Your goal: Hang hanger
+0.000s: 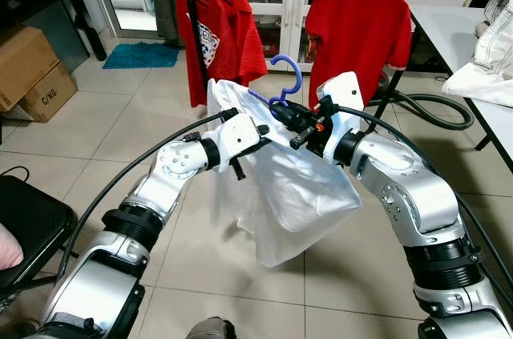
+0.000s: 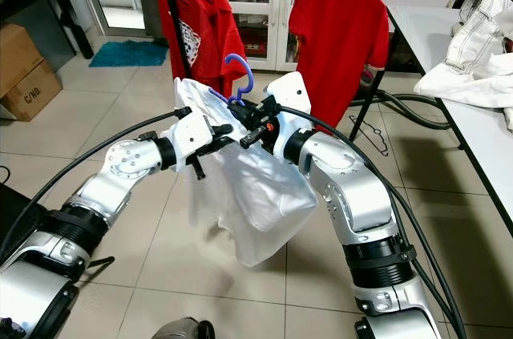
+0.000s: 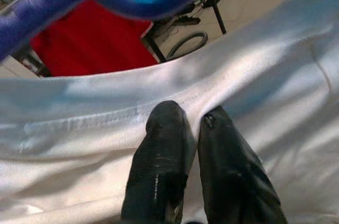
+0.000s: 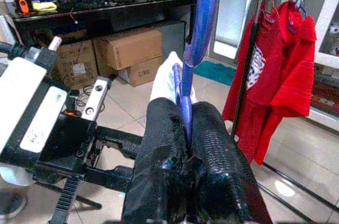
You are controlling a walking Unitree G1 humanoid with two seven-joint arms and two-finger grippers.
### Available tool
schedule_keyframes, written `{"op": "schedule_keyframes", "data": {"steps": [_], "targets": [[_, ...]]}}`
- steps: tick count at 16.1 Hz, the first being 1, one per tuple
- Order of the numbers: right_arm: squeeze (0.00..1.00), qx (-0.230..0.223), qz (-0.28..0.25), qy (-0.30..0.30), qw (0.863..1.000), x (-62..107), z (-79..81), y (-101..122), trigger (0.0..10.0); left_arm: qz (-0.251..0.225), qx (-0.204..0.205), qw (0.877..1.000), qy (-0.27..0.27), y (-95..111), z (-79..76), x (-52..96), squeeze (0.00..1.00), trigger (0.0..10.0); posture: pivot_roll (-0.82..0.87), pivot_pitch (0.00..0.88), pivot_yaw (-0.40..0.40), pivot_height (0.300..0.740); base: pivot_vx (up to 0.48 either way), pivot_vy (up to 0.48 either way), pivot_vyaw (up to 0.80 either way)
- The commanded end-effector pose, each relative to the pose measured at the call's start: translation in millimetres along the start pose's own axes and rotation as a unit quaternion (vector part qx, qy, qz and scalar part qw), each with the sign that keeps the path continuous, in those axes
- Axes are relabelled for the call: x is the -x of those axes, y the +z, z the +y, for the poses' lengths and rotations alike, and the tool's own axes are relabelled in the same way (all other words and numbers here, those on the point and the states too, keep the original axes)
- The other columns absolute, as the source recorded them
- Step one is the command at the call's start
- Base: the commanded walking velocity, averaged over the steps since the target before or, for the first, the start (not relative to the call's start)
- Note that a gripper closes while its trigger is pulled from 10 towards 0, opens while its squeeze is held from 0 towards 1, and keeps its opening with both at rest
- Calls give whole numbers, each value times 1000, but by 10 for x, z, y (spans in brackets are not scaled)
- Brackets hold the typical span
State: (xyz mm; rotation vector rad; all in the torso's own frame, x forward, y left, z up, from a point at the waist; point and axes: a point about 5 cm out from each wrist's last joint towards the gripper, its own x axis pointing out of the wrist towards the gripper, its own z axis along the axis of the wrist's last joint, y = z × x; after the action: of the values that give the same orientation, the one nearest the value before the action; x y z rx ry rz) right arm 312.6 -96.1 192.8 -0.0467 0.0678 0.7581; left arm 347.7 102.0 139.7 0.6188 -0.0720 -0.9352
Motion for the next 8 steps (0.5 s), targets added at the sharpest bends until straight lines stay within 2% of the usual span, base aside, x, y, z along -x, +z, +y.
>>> {"op": "schedule_keyframes", "data": {"steps": [1, 4, 8], "targets": [[0, 7, -18, 0, 1000, 18, 20, 100, 10000, -19, -1, 1000, 22, 63, 80, 7, 0, 0, -28, 0, 69, 740, 0, 0, 0], [0, 6, 1, -8, 1000, 19, 5, 32, 10000, -62, -8, 997, 44, 190, 137, 54, 0, 0, -29, 0, 70, 740, 0, 0, 0], [0, 3, 20, -19, 1000, 21, -22, -43, 10000, -84, -23, 995, 39, 253, 114, 154, 0, 0, -23, 0, 66, 740, 0, 0, 0]]}}
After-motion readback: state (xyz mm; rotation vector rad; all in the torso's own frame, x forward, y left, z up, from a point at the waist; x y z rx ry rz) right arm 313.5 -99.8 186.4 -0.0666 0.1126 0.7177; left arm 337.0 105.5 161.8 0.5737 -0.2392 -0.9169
